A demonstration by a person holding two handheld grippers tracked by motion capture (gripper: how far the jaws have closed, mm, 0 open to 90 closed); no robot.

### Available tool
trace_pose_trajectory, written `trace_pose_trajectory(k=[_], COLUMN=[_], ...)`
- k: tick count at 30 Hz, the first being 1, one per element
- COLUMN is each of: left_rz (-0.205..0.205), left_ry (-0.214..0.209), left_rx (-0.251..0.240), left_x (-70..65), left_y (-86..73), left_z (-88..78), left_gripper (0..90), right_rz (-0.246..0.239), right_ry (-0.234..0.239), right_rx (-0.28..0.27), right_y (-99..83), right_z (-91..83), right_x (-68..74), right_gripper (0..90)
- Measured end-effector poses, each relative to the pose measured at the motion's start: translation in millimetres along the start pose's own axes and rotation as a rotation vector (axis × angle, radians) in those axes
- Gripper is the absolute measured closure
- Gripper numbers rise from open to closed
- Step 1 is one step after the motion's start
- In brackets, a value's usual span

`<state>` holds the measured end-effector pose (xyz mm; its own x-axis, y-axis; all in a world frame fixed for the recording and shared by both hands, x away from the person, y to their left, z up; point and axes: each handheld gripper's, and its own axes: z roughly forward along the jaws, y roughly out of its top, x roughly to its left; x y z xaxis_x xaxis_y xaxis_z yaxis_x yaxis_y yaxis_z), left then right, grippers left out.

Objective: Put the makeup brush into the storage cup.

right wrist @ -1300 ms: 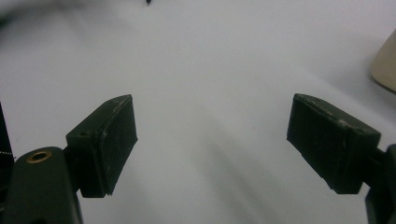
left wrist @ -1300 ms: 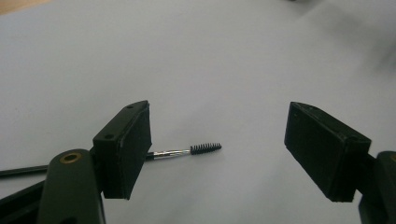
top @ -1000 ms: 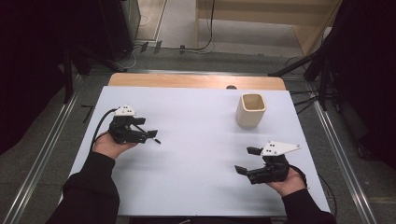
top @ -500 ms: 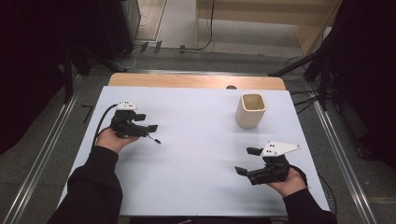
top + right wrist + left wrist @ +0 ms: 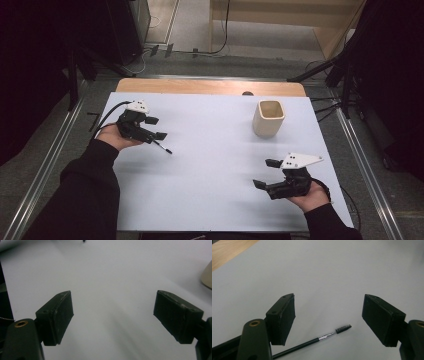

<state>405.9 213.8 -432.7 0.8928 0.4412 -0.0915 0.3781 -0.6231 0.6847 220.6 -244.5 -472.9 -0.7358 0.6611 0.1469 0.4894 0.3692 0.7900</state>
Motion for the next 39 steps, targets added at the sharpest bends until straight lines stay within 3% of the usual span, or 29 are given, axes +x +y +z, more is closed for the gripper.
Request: trace_pose_trajectory(k=[4,9,20,22,29,34,39], left_rz=[0.091,0.158,0.272,0.325,0.385,0.409,0.472], left_ry=[-0.038,-0.067,-0.094,-0.114,-0.149,-0.182,-0.187], left_rx=[0.041,0.103,0.147,0.148,0.201,0.188,0.218], left_x=[3.4,8.5,15.4,16.9,19.9,24.4,27.2], left_y=[5.4,11.0,20.0,20.1,20.2,23.6,28.0], left_z=[-1.2,-2.1,-10.3,-10.5,-6.7,-6.4,-6.0], left_gripper=[26.6,26.7,27.0,27.1,27.9,28.6,28.2], right_rz=[0.002,0.0,0.008,0.004,0.002,0.003,0.006], right_ry=[-0.001,0.0,0.014,0.016,0.021,0.021,0.024], right_rx=[0.002,0.006,0.017,0.022,0.032,0.033,0.036], right_y=[-0.2,-0.3,-1.2,-1.3,-1.5,-1.6,-2.0], right_z=[0.1,0.7,2.9,3.7,5.0,5.5,5.3], right_x=[-0.5,-0.1,0.4,0.3,1.3,1.2,1.6], right_gripper=[17.5,17.5,17.5,17.5,17.6,17.6,17.7])
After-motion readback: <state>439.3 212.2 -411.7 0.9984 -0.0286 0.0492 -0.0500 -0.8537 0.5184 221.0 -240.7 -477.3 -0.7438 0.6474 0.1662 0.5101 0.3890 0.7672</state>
